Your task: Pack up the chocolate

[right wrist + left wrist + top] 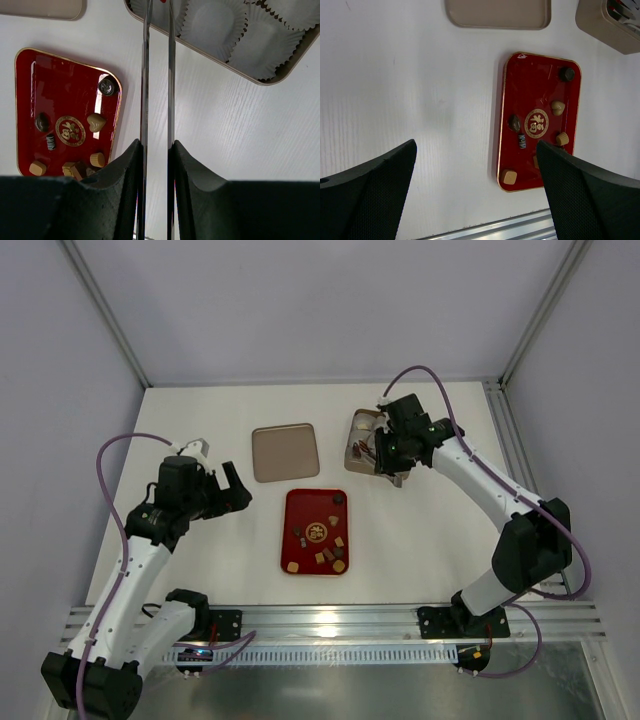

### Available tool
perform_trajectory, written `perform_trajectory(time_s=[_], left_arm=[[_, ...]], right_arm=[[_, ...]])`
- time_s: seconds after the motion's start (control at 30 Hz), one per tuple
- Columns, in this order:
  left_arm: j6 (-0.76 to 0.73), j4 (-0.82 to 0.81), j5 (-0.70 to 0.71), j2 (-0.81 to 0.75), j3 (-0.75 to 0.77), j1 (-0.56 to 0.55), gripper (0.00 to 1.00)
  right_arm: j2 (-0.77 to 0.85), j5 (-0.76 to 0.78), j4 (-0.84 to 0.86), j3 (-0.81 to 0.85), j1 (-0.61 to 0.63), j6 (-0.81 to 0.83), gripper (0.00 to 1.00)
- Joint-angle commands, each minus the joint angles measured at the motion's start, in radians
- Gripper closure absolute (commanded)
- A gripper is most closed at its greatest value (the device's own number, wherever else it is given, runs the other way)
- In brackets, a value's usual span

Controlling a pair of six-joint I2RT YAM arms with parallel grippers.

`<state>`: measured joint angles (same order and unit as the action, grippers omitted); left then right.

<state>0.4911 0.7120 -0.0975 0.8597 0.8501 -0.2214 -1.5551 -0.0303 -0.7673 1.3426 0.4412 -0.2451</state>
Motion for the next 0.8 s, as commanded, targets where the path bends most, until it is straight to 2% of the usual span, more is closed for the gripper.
perform_trajectory(time_s=[0.0, 0.77], left_arm=[[0.004, -0.013, 0.012, -0.004, 0.001, -0.003, 0.0], [0.004, -0.013, 0.01, -0.004, 0.001, -0.003, 0.0]], right_arm=[[0.004, -0.011, 0.037, 0.029, -0.009, 0.009, 0.69], [-0.005, -0.02, 0.034, 0.027, -0.012, 0.013, 0.64]])
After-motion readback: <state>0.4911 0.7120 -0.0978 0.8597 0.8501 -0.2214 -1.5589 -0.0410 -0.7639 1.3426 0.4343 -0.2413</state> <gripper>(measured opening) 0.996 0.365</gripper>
